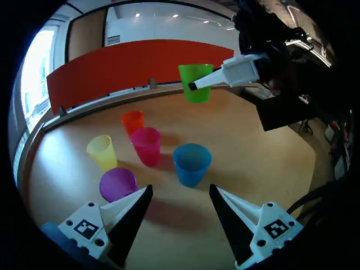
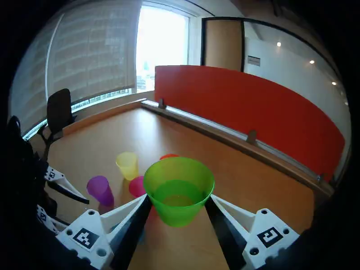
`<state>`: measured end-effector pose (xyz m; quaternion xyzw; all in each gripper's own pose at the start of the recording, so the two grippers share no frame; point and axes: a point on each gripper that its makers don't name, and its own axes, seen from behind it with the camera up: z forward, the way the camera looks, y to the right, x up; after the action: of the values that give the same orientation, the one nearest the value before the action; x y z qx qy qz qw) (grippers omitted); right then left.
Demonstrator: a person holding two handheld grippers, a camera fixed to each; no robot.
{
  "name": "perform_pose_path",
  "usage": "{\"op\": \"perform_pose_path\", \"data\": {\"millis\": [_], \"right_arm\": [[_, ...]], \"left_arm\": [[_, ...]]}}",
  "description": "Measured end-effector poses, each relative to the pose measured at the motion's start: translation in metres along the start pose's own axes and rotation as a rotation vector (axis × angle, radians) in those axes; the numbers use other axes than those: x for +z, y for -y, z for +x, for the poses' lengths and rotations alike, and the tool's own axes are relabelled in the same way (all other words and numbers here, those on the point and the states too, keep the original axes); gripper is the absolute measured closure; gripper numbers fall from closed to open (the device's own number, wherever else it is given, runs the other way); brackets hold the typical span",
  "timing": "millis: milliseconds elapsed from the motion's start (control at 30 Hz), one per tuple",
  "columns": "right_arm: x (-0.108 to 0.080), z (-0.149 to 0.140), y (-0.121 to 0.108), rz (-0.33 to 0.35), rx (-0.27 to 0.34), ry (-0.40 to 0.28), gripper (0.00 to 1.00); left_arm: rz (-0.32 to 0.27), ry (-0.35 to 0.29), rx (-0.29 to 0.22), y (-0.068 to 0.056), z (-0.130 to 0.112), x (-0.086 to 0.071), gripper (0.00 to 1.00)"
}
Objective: Pour water
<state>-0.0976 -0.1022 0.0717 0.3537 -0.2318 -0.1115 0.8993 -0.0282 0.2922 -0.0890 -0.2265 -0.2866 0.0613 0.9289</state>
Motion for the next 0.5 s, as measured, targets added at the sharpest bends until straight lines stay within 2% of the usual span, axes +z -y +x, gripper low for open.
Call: {"op": "perform_pose_path", "data": {"millis": [200,500], "right_arm": [[0.021,-0.007,-0.005,-0.002,-0.006,0.013,0.16],[0.055,-0.028,-0.012,-0.003,0.008,0.047,0.15]], "left_arm": [[0.048,-0.007,-0.038,0.02,0.001,-0.026,0.07],[0.129,-0.002,-0.069,0.055,-0.004,-0.062,0.07]]}}
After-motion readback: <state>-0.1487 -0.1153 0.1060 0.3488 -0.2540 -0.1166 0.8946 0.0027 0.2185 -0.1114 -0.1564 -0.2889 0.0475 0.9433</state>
